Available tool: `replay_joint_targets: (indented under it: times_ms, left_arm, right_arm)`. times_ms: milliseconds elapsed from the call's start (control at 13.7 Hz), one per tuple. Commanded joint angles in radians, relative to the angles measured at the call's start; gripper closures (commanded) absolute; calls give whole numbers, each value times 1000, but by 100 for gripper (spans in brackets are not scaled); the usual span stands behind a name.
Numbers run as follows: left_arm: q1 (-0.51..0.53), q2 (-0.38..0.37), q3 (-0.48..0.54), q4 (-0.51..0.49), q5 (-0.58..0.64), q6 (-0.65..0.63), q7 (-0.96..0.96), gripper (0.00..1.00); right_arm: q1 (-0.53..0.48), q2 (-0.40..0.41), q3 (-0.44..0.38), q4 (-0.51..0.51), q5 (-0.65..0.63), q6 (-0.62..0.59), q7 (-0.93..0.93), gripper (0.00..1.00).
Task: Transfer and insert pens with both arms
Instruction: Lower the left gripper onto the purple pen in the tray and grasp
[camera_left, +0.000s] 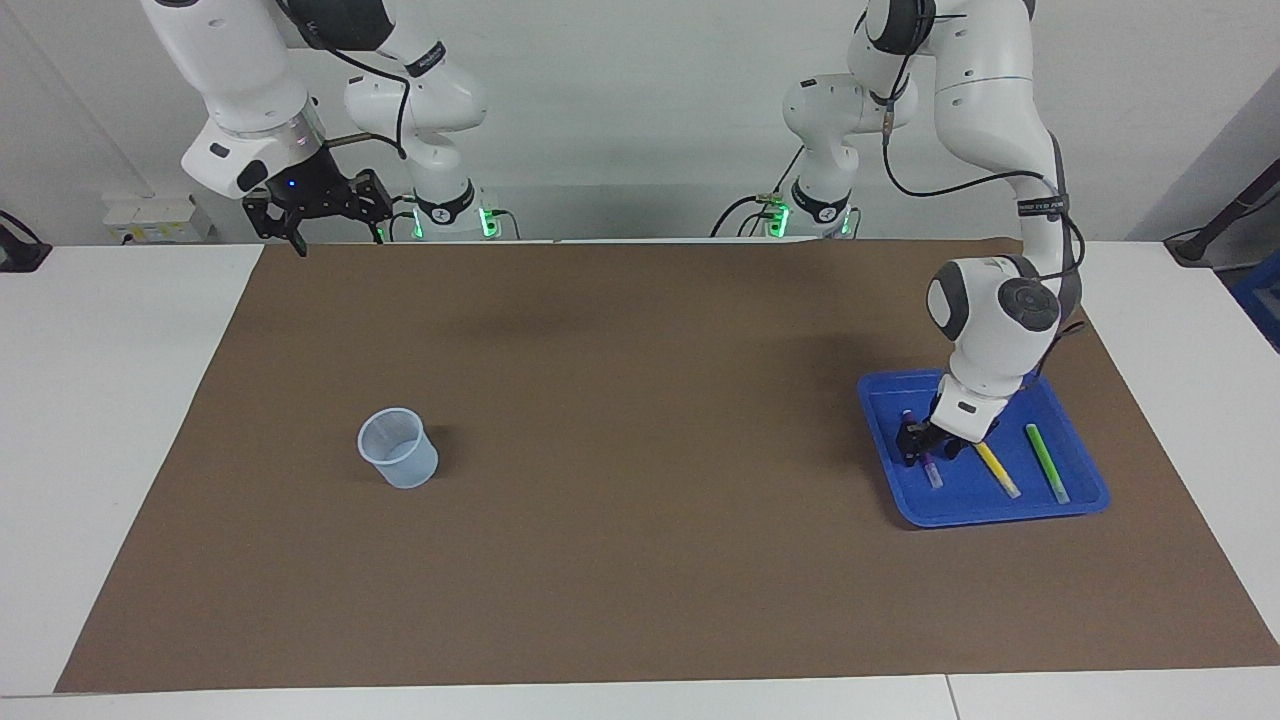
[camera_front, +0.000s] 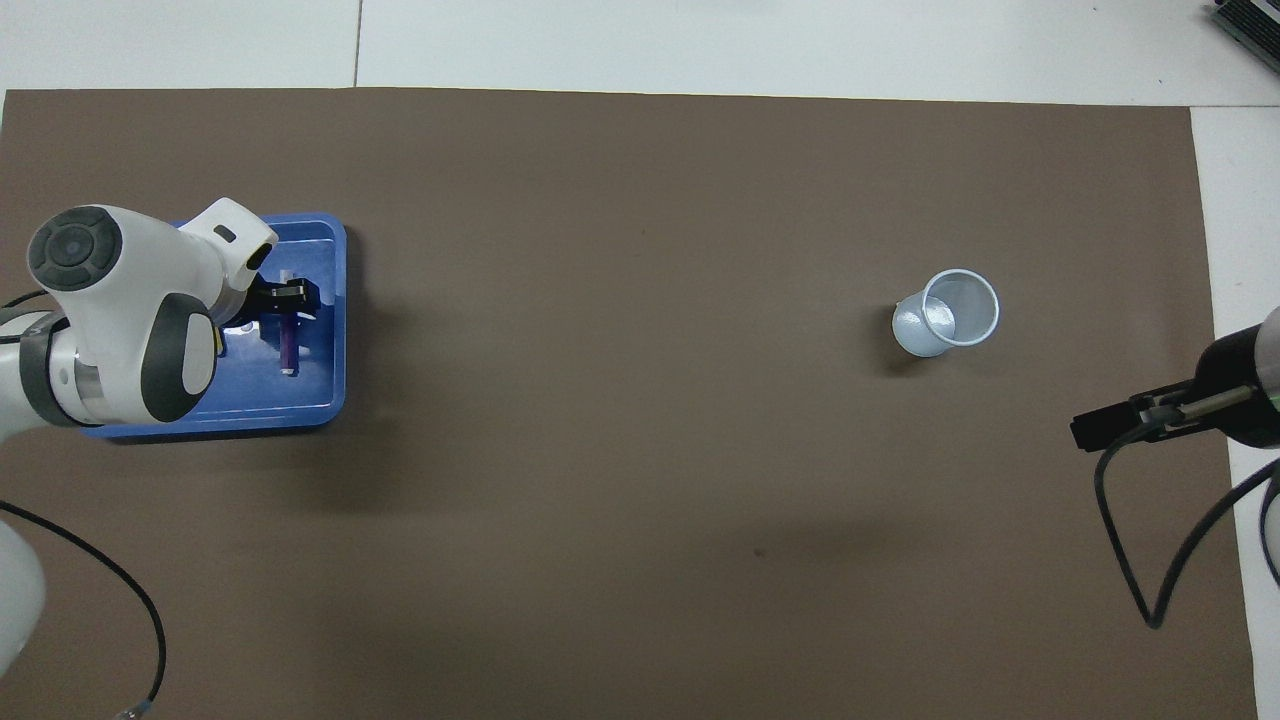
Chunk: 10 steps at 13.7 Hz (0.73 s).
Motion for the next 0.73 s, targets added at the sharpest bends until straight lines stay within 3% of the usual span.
replay_joint_targets:
  times_ms: [0,293,586,659]
  left_arm:
    - [-18,6,7,-3,17,23,-8,43]
    - [-20,7,7,-3,17,23,-9,61]
    - [-18,6,7,-3,17,5,-9,100]
    - [-18,4,7,-3,17,1,-9,100]
  right_arm:
    - [-4,-23,4,-22,4,-7,-33,0]
    - [-4,-23,4,-18,4,-2,-45,0]
    - [-6,-22,2,-19,-6,21,-88,0]
    - [-6,-22,2,-21,-14,22,-88,0]
